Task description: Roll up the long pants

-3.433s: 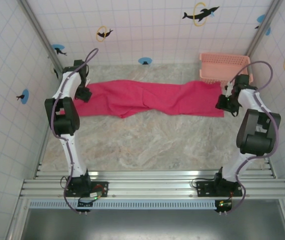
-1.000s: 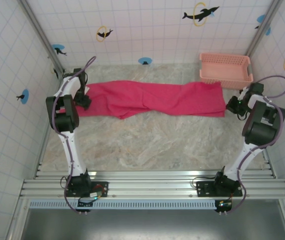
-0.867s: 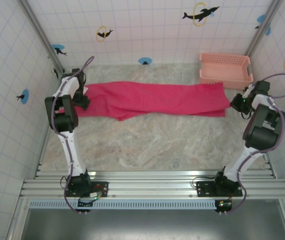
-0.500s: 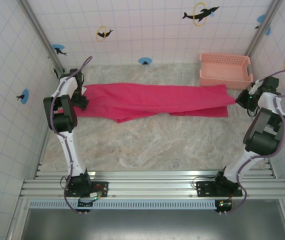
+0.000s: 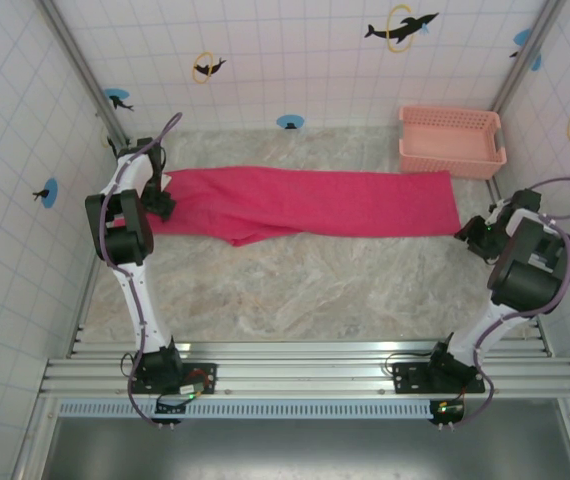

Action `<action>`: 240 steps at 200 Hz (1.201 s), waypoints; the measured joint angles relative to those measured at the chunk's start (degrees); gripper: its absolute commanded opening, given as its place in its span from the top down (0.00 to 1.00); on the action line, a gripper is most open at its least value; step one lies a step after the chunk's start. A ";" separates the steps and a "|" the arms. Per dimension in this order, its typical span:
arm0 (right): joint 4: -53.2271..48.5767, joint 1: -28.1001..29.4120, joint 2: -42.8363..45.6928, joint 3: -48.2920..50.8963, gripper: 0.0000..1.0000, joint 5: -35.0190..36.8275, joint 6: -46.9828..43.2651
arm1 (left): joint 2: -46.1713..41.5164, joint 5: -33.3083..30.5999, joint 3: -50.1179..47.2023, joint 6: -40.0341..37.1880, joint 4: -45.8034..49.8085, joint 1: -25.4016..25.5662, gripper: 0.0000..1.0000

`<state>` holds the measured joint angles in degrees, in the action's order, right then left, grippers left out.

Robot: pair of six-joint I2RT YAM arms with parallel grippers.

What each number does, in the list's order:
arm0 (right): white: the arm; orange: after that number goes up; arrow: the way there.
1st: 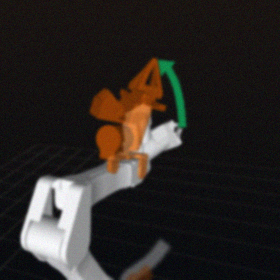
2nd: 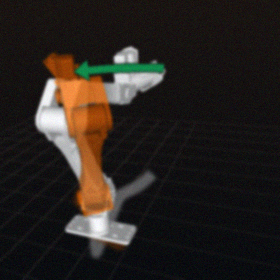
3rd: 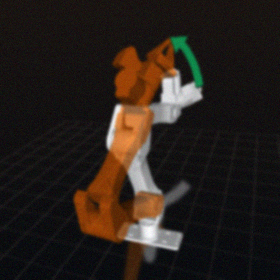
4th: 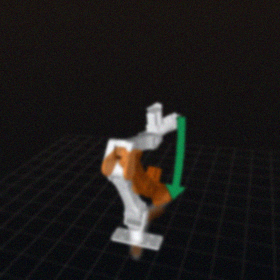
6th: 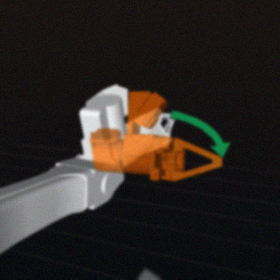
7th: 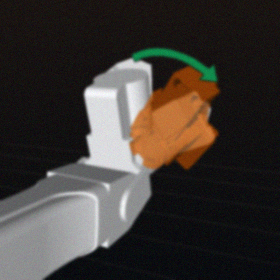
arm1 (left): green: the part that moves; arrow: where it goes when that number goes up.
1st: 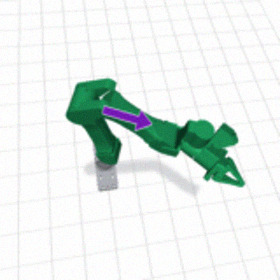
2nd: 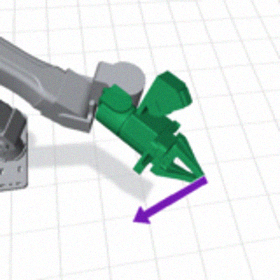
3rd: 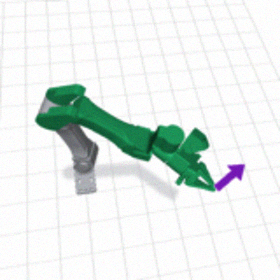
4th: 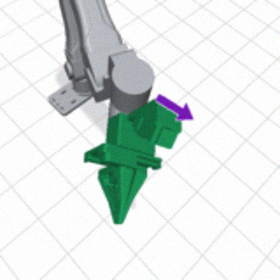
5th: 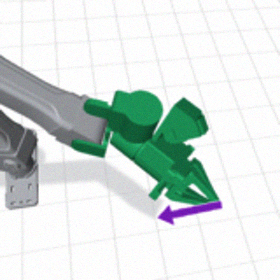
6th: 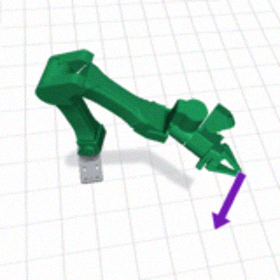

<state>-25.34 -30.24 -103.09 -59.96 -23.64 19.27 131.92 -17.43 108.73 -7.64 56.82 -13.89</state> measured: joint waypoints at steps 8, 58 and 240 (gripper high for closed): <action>1.64 -0.02 0.83 1.68 0.48 -0.79 0.50 | -0.04 0.24 0.00 0.02 0.00 -0.07 0.03; 11.47 0.87 2.27 6.27 0.47 -3.76 5.88 | -0.07 0.59 -0.07 0.15 -0.02 -0.15 0.02; 15.28 6.38 5.35 4.59 1.00 3.85 16.13 | -5.73 10.75 -0.04 5.57 1.57 11.52 0.03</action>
<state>-10.07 -23.86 -97.73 -55.37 -19.79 35.40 126.19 -6.68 108.68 -2.07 58.39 -2.37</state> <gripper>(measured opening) 0.103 0.975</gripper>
